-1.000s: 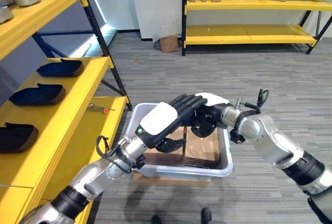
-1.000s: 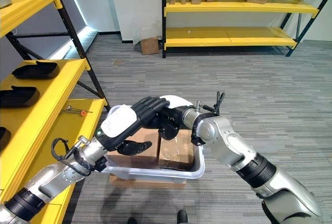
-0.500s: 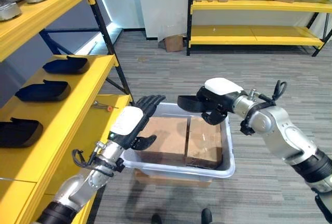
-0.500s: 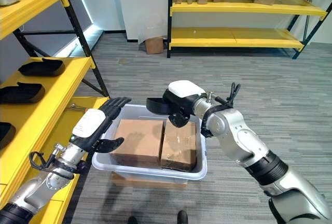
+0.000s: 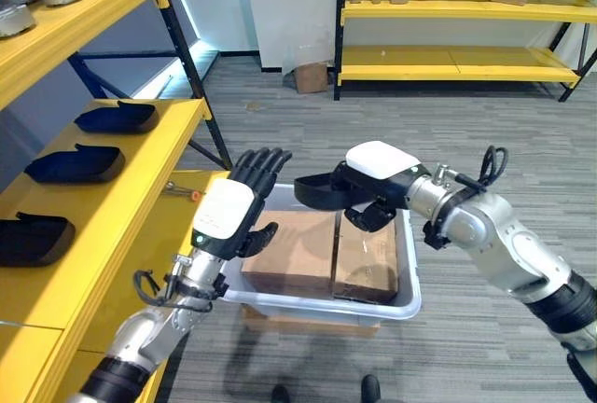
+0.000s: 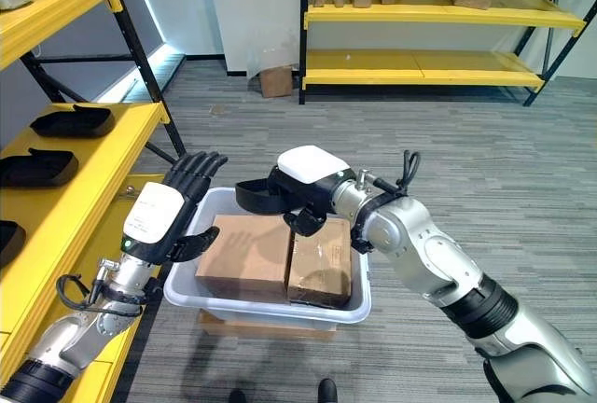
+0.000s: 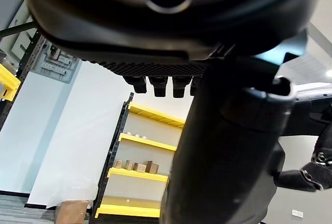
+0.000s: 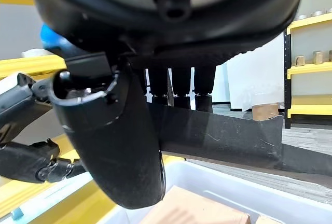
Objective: Move parts from the plastic box to the shelf.
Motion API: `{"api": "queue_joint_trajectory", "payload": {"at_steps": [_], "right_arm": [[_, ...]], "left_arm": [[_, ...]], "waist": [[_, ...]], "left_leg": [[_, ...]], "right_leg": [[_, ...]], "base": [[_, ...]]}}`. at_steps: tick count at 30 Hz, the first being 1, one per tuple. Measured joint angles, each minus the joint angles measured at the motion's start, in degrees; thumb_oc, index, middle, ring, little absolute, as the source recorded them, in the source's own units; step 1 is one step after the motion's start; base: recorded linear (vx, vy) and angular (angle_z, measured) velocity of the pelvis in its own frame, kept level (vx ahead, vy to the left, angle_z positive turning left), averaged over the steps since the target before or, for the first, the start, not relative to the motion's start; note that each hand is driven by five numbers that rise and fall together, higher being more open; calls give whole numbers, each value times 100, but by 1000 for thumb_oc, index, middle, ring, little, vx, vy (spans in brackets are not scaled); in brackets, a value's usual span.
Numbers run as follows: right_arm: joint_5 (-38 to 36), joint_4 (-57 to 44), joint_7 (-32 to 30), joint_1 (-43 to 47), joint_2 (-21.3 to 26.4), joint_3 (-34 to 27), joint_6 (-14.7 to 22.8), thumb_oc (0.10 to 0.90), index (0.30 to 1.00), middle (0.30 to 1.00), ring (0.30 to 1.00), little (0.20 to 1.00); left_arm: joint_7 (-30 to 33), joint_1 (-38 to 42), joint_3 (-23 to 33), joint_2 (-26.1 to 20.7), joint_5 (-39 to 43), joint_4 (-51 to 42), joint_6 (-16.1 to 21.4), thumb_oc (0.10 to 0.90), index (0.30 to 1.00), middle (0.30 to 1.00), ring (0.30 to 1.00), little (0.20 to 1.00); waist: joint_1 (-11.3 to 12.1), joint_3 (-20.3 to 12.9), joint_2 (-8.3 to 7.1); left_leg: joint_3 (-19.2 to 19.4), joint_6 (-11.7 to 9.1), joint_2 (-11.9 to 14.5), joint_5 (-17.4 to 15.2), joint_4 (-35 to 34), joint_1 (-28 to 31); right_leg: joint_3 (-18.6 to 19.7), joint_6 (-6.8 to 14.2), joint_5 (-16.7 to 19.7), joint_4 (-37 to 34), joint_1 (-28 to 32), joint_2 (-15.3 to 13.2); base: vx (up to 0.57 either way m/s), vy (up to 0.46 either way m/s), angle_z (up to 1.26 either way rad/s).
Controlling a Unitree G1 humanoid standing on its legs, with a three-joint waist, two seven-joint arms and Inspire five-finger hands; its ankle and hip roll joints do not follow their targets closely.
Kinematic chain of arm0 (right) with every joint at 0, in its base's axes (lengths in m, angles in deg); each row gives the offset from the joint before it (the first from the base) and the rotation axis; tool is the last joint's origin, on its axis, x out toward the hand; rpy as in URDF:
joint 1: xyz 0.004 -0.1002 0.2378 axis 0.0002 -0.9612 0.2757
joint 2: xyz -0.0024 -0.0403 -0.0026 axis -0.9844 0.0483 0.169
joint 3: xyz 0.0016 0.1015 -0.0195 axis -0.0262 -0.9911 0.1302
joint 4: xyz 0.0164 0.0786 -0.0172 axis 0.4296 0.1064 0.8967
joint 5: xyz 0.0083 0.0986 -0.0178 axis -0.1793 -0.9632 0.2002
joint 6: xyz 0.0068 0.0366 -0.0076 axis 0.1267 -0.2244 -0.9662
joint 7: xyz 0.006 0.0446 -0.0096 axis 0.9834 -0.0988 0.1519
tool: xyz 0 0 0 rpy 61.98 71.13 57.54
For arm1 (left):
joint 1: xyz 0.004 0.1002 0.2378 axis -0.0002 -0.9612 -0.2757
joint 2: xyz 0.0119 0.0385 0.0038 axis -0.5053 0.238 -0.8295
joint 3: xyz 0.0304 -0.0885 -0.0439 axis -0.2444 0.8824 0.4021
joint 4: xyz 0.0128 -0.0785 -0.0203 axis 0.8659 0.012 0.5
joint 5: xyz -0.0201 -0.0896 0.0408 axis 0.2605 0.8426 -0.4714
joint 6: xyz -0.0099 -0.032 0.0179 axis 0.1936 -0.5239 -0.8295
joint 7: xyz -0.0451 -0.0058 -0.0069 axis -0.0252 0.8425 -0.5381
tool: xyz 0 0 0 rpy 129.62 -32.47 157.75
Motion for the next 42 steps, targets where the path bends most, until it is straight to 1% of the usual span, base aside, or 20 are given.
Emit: {"api": "queue_joint_trajectory", "payload": {"at_steps": [4, 5, 9, 15, 20, 22, 25, 28, 34, 37, 39, 41, 42], "right_arm": [[-100, -8, 0, -1, -52, 141, 27, 400, 300, 300, 300, 300], [-100, -10, 0, -1, -62, 157, 45, 400, 300, 300, 300, 300], [-94, -10, -10, -1, -172, 162, 52, 400, 300, 300, 300, 300], [-92, -10, -88, 0, -238, 185, 148, 400, 300, 300, 300, 300], [-69, -9, -176, 0, -274, 200, 244, 400, 300, 300, 300, 300], [3, -9, -264, 0, -299, 201, 293, 400, 300, 300, 300, 300], [118, -5, -312, 0, -330, 209, 311, 400, 300, 300, 300, 300], [150, 94, -362, 0, -333, 246, 398, 400, 300, 300, 300, 300], [154, 148, -408, 0, -326, 269, 477, 400, 300, 300, 300, 300], [156, 349, -544, 0, -333, 300, 603, 400, 300, 300, 300, 300], [192, 541, -597, 1, -335, 390, 701, 400, 300, 300, 300, 300], [311, 595, -630, 4, -335, 465, 744, 400, 300, 300, 300, 300], [336, 693, -691, 6, -346, 474, 836, 400, 300, 300, 300, 300]], "left_arm": [[10, 104, -254, 58, 0, 6, -21, 900, 1000, 1000, 1000, 1000], [9, 110, -297, 59, -1, 6, -22, 900, 1000, 1000, 1000, 1000], [9, 111, -346, 60, 1, 8, -28, 900, 1000, 1000, 1000, 1000], [-8, 119, -465, 71, 11, 8, -39, 900, 1000, 1000, 1000, 1000], [-183, 133, -486, 284, 102, 7, -82, 900, 1000, 1000, 1000, 1000], [-231, 134, -548, 288, 103, 8, -89, 900, 1000, 1000, 1000, 1000], [-228, 152, -664, 321, 108, 17, -183, 900, 1000, 1000, 1000, 1000], [-199, 256, -740, 478, 107, 235, -228, 900, 1000, 1000, 1000, 1000], [-103, 391, -915, 469, 85, 271, -324, 900, 1000, 1000, 1000, 1000], [-47, 561, -1054, 456, 38, 447, -376, 900, 1000, 1000, 1000, 1000], [86, 682, -1278, 428, -155, 611, -555, 900, 1000, 1000, 1000, 1000], [127, 706, -1366, 406, -156, 683, -583, 900, 1000, 1000, 1000, 1000], [125, 707, -1368, 388, -159, 682, -587, 900, 1000, 1000, 1000, 1000]], "waist": [[-19, -6, -11], [-24, -8, -14], [-84, -11, -19], [-109, -11, -18], [-113, -11, -18], [-124, -11, -18], [-133, -11, -19], [-128, -12, -20], [-130, -13, -22], [-131, -21, -33], [-132, -28, -45], [-118, -28, -45], [-120, -28, -46]], "left_leg": [[12, -3, 0, 1, 1, 4], [18, -33, 2, 21, 1, 7], [26, -46, 5, 29, 1, 12], [32, -46, 17, 29, 1, 17], [79, -46, 30, 28, 1, 41], [82, -46, 33, 27, 1, 44], [95, -46, 39, 27, 0, 52], [95, -46, 43, 27, 0, 52], [94, -14, 44, 7, -17, 53], [94, -21, 45, 11, -17, 56], [96, -24, 44, 13, -17, 59], [96, -53, 42, 33, -17, 41], [97, -56, 44, 35, -18, 29]], "right_leg": [[15, 0, 0, 0, -8, 4], [19, 0, 0, 0, -8, 6], [28, -1, 1, 0, -8, 10], [34, -5, 4, -1, -8, 20], [74, -8, 7, -1, -8, 33], [79, -10, 8, 0, -8, 37], [92, -13, 10, 0, -8, 43], [93, -20, 15, 0, -8, 48], [93, -25, 20, 0, -7, 49], [94, -28, 23, 0, -5, 50], [97, -28, 24, 0, -4, 49], [97, -28, 25, 0, -4, 49], [98, -28, 25, 0, -4, 48]], "base": [[0, 0, 0], [0, 0, 0], [0, 0, 0], [0, 0, 0], [6, -6, -4], [0, 0, 0], [0, 0, 0], [0, 0, 0], [0, 0, 0], [0, 0, 0], [0, 0, 0], [0, 0, 0], [0, 0, 0]]}}
